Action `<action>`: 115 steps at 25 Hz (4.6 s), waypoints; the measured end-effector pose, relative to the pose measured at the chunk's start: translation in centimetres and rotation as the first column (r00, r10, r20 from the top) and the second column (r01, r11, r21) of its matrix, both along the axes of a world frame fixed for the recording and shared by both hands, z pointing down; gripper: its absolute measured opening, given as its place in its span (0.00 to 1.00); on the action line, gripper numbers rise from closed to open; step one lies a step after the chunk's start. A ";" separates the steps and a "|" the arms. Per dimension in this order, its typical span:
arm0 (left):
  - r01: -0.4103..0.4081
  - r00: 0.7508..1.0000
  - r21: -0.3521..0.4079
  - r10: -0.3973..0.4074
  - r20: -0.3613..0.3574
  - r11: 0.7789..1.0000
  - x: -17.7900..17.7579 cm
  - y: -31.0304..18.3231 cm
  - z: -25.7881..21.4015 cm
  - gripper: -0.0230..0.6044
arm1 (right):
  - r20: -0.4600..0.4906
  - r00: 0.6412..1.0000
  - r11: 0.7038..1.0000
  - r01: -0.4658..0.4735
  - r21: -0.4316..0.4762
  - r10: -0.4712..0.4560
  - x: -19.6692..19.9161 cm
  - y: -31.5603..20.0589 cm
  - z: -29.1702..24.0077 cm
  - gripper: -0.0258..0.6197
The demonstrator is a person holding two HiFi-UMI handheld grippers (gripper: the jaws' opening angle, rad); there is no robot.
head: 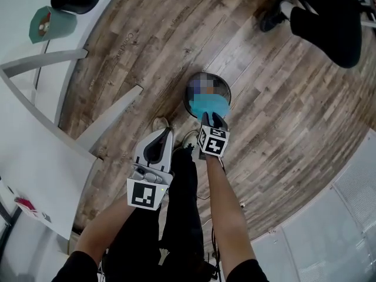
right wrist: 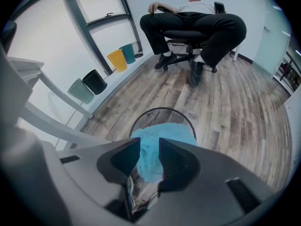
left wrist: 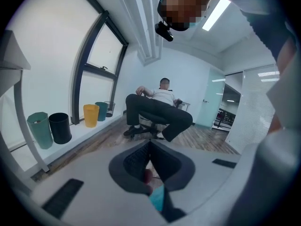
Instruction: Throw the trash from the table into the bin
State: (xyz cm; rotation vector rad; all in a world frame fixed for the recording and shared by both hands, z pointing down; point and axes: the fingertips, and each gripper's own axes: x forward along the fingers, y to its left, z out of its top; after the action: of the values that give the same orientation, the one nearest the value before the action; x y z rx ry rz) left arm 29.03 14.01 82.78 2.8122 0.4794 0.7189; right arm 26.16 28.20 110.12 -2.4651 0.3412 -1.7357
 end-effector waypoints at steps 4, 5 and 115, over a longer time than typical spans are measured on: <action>-0.003 1.000 -0.003 0.003 0.005 1.000 -0.2 0.0 0.0 0.03 | -0.018 1.000 1.000 0.016 -0.009 -0.016 0.0 0.0 -0.2 0.22; -0.007 1.000 -0.004 0.007 0.005 1.000 -0.2 0.0 -0.1 0.03 | -0.019 1.000 1.000 0.008 -0.012 -0.009 0.0 0.2 -0.4 0.22; 0.996 0.044 0.090 -0.897 -0.439 0.005 -61.0 -32.7 -43.8 0.03 | -0.866 0.069 -0.114 0.983 0.144 -0.494 -44.2 -47.3 -68.0 0.05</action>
State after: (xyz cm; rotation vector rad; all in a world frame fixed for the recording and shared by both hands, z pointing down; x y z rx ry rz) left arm -31.99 -18.64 39.01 2.5352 -1.7435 0.0293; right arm -18.08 -19.11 42.16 -1.7727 2.6070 -0.2913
